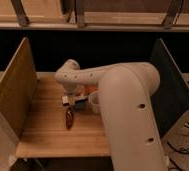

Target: Place the eraser on the white sponge

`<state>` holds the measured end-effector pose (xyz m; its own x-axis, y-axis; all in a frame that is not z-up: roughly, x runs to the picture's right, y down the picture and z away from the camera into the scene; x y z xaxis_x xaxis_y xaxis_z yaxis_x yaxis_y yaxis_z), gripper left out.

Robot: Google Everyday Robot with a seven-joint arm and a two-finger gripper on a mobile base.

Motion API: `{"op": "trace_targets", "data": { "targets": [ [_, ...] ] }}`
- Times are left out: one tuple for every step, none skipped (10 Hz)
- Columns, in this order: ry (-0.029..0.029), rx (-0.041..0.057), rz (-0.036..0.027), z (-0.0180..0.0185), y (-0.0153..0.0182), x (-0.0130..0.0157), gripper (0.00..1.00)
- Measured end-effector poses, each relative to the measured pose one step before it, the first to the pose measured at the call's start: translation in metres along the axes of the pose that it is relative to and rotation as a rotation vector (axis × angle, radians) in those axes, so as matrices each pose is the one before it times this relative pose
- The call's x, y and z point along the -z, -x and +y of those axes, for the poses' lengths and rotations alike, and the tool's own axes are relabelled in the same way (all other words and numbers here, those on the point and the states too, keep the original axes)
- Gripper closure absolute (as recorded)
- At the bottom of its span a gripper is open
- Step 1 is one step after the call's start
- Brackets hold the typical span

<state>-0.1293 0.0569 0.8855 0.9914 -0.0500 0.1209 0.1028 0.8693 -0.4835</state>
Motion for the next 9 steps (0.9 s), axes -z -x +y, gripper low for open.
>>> {"op": "trace_targets", "data": {
  "targets": [
    [0.01164,-0.01489,-0.00484,0.00289,-0.00305,-0.00468,1.0],
    [0.01288,0.00386,-0.00824,0.00027,0.00141,-0.00613,1.0],
    [0.01205,0.01207,-0.00833,-0.00099,0.00291,-0.00629,0.98],
    [0.02623,0.03144,-0.01759,-0.00192,0.00823,-0.01301,0.89],
    [0.01696,0.02666,-0.01891,-0.00347,0.00809,-0.00964,0.78],
    [0.0144,0.02246,-0.01436,-0.00424,0.00392,-0.00724,0.69],
    [0.00686,0.00649,-0.00173,-0.00086,0.00001,-0.00239,0.68],
    [-0.00018,0.00036,-0.00075,-0.00023,0.00028,0.00006,0.68],
    [-0.00036,-0.00023,-0.00014,-0.0001,-0.00004,0.00001,0.68]
  ]
}}
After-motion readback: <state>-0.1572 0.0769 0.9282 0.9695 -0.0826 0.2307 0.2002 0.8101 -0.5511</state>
